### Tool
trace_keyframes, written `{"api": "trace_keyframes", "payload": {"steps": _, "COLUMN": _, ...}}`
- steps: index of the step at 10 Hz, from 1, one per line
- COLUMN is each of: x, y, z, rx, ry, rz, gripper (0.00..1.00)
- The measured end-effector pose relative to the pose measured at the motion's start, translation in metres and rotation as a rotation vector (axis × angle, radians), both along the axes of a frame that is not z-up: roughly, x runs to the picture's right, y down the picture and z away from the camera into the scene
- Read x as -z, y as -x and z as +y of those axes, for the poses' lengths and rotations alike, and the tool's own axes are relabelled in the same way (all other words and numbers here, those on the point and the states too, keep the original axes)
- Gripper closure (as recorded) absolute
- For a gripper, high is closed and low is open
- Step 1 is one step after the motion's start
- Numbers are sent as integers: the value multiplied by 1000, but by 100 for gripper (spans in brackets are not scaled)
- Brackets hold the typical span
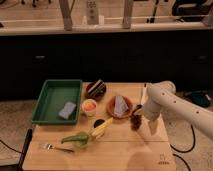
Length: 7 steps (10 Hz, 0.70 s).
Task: Place grapes in table surface
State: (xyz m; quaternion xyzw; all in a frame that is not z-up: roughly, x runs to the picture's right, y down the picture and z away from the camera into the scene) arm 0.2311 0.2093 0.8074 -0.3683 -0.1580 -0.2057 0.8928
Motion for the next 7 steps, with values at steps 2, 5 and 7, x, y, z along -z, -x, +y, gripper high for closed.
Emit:
{"api": "trace_keyframes", "payload": {"steps": 2, "x": -10, "y": 2, "z": 9, "rx": -4, "ry": 29, "rz": -5, "gripper": 23}}
{"api": "trace_keyframes", "payload": {"steps": 5, "x": -19, "y": 9, "z": 18, "rx": -12, "ry": 62, "rz": -25, "gripper": 51}}
{"api": "trace_keyframes", "payload": {"steps": 7, "x": -20, "y": 10, "z": 20, "rx": -13, "ry": 66, "rz": -28, "gripper": 69}}
